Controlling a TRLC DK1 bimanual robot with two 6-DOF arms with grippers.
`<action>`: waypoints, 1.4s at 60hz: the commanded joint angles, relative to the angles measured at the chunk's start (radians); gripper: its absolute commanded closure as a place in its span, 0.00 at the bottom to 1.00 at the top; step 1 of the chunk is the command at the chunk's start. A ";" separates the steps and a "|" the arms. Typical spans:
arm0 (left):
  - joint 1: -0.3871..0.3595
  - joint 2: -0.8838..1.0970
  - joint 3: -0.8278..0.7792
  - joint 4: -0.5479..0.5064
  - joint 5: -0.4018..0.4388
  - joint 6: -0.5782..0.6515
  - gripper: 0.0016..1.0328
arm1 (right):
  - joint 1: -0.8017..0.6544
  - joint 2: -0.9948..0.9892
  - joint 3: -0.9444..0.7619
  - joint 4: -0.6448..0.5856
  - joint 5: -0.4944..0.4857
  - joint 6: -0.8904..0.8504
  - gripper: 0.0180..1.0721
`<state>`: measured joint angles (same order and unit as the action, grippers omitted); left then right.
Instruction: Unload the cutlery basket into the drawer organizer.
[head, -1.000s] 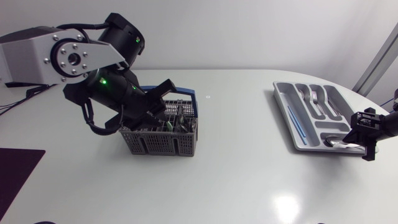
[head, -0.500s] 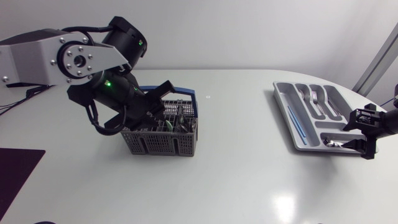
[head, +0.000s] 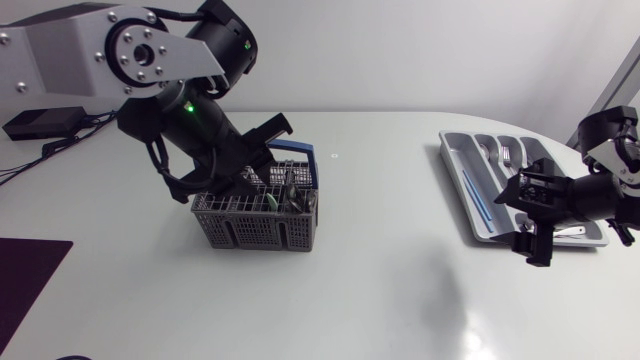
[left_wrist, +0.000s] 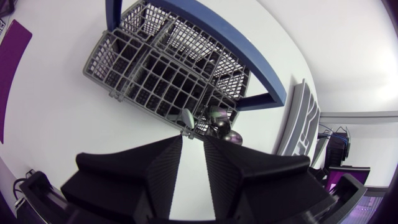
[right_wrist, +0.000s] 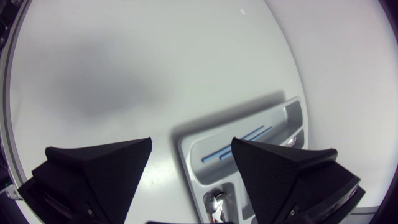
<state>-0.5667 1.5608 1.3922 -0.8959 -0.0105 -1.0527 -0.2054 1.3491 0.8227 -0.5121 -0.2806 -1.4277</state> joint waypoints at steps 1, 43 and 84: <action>-0.012 0.031 0.047 -0.023 -0.019 -0.047 0.74 | 0.081 -0.068 -0.045 -0.003 0.029 0.099 0.10; -0.033 0.150 0.131 -0.060 -0.089 -0.135 0.74 | 0.572 -0.165 -0.083 0.004 0.109 0.527 0.09; -0.038 0.225 0.134 -0.061 -0.097 -0.145 0.75 | 0.724 -0.099 -0.100 0.118 0.101 0.678 0.09</action>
<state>-0.5999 1.7626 1.5002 -0.9451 -0.0925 -1.1606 0.5041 1.2316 0.7532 -0.4095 -0.1783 -0.7807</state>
